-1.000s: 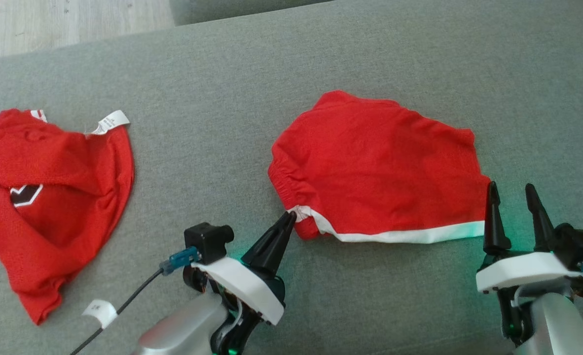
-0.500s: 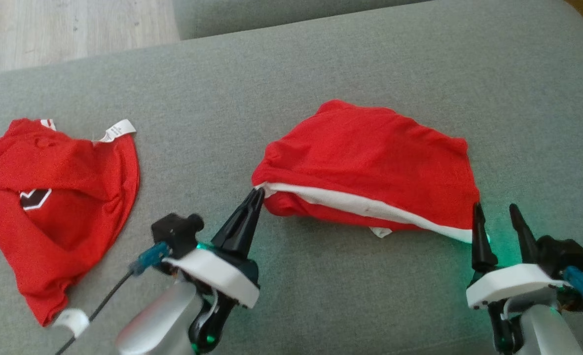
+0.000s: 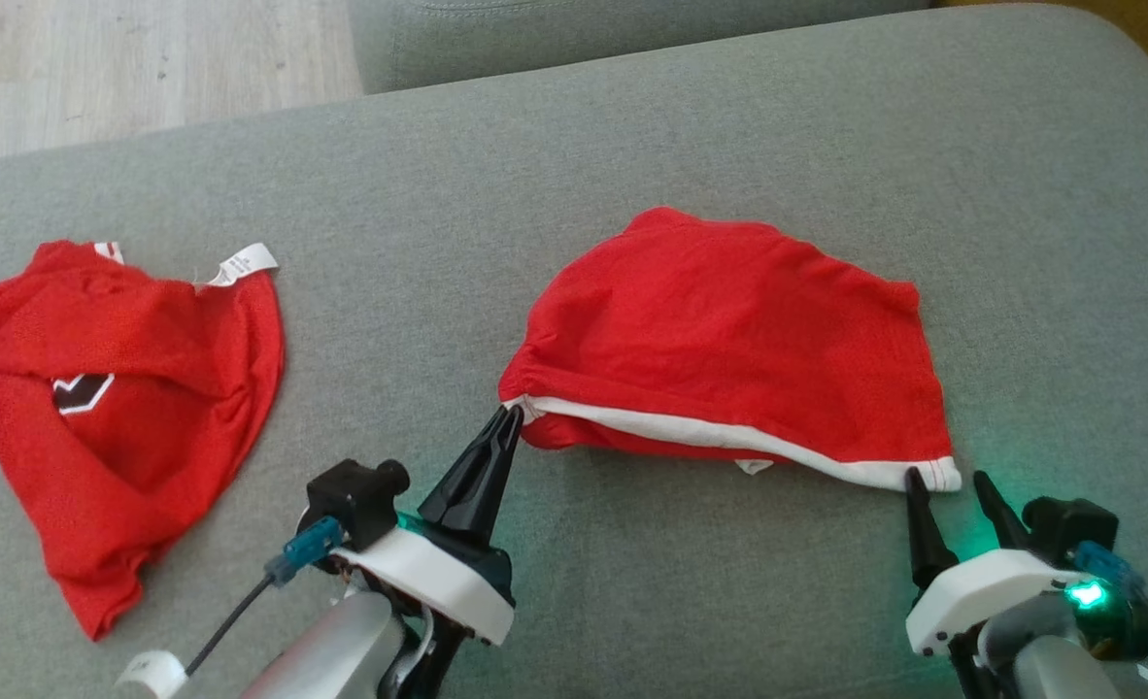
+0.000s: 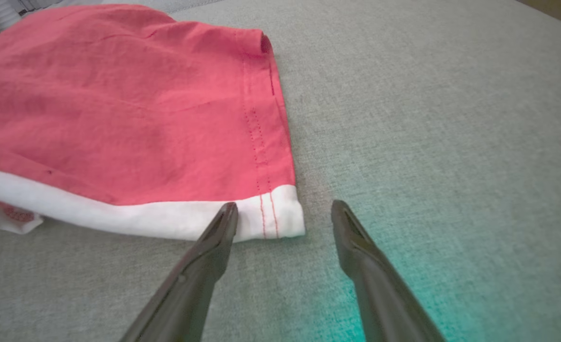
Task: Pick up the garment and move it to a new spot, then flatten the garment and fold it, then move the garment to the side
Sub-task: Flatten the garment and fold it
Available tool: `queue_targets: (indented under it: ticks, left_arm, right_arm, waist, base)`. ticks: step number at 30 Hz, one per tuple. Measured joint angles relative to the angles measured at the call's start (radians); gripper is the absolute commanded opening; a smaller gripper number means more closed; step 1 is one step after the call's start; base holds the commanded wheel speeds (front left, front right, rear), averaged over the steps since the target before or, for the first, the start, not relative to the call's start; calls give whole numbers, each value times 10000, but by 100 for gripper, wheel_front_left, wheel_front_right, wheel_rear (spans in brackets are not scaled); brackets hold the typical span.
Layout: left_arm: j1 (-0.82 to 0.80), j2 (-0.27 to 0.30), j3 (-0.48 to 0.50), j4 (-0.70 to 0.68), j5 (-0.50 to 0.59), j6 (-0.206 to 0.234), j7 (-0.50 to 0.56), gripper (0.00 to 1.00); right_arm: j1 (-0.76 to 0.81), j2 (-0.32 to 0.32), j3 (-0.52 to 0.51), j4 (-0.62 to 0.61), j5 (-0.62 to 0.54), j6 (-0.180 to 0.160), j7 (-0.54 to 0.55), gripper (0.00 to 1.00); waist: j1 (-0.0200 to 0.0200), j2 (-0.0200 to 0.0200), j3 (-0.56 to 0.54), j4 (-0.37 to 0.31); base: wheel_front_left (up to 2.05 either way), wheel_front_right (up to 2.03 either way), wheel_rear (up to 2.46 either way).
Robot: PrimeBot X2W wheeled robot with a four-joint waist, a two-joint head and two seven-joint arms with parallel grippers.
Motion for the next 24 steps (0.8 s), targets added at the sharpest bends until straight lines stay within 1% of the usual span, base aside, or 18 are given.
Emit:
queue_targets:
  ticks: [5, 6, 7, 8, 12, 15, 20, 24]
  left_arm:
    - [-1, -12, -6, -4, 0, 0, 0, 0]
    - [-1, -12, -8, -2, 0, 0, 0, 0]
    - [-1, -10, -8, 0, 0, 0, 0, 0]
    - [-1, -10, -6, 6, 0, 0, 0, 0]
    - [-1, 6, 123, 128, 94, 0, 0, 0]
    - [0, 19, 311, 180, 263, 0, 0, 0]
    - [-21, 224, 828, 59, 729, 0, 0, 0]
    - [-344, 637, 980, -219, 957, 0, 0, 0]
  right_arm:
    - [-13, 0, 31, 144, 17, 0, 2, 100]
    - [-23, 0, 48, 163, 58, 0, 2, 81]
    - [-31, 0, 69, 178, 79, 0, 17, 25]
    - [-35, 0, 94, 201, 113, 2, 42, 0]
    - [-38, 2, 232, 213, 159, 0, 52, 0]
    - [-44, 0, 318, 42, 405, 0, -309, 0]
    - [-353, -2, 619, -995, 744, 0, -817, 0]
    - [-962, -6, 849, -2140, 838, 2, -853, 0]
  waist:
    - [0, 0, -25, 50]
    - [0, 0, -30, 60]
    - [0, 0, -35, 70]
    - [0, 0, -42, 79]
    - [0, 0, -87, 88]
    - [0, 0, -159, 64]
    - [0, 0, -347, 11]
    - [0, 0, -520, -14]
  base:
    - [0, 0, 0]
    - [0, 0, 0]
    - [0, 0, 0]
    - [0, 0, 0]
    - [0, 0, 0]
    - [0, 0, 0]
    - [0, 0, 0]
    - [0, 0, 0]
